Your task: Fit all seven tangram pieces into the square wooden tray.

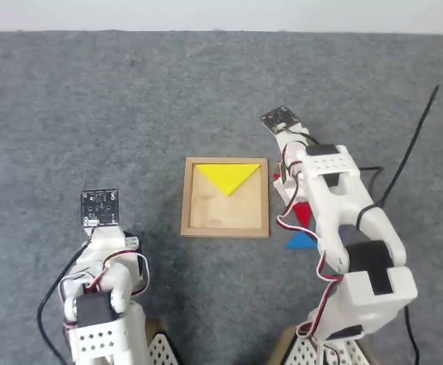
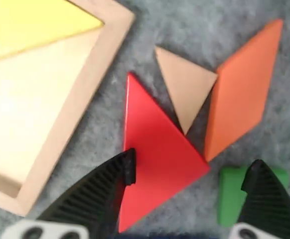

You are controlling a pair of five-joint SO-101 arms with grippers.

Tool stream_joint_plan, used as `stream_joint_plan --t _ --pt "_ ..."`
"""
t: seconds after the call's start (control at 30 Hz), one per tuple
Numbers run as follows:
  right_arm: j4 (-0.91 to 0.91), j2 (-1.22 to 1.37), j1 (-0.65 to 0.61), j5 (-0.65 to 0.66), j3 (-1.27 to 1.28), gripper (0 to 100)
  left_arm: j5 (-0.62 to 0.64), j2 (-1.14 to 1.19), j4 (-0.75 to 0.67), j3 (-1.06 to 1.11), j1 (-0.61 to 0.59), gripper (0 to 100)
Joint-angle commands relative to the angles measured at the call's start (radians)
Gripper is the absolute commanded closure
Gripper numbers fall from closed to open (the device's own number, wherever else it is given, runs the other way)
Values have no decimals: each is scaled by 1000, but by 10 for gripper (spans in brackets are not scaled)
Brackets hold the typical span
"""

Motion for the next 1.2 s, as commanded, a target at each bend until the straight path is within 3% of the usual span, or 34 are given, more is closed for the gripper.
stream_joint_plan --t 0.0,0.63,0.93,1.17 --pt "-19 13 -39 17 -3 643 -5 -18 3 -5 6 964" --pt "15 -39 -74 20 72 653 -5 -18 3 -5 6 964" --pt "56 -38 -71 18 75 888 -5 -18 3 -5 6 964" --pt "64 -56 -70 -20 68 929 -5 -18 3 -5 6 964"
